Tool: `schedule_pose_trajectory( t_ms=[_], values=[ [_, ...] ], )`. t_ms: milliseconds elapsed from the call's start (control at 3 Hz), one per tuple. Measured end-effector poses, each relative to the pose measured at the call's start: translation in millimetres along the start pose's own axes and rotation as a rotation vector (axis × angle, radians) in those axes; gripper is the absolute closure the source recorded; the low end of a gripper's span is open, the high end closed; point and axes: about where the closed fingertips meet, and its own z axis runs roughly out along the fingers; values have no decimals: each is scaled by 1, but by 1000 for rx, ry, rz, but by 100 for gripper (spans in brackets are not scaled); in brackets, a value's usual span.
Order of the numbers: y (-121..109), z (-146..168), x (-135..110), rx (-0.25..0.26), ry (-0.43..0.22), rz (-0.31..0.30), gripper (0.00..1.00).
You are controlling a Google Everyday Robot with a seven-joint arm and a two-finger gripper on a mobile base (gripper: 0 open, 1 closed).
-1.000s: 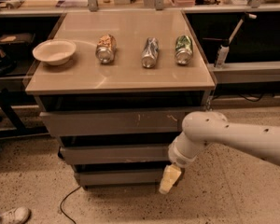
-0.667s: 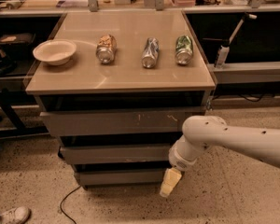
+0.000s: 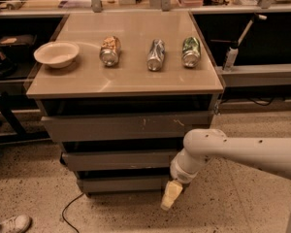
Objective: Open bottom drawer
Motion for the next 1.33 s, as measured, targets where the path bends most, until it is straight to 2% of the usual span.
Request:
schedule_pose_trajectory(
  t_ms=[333, 667, 1000, 1333],
  values=[
    [-12, 62, 11, -20, 0, 30, 0],
    [-27, 122, 32, -50, 1, 68, 0],
    [-41, 164, 53, -72, 8, 92, 0],
    [-60, 190, 65, -71, 3, 104, 0]
  ],
)
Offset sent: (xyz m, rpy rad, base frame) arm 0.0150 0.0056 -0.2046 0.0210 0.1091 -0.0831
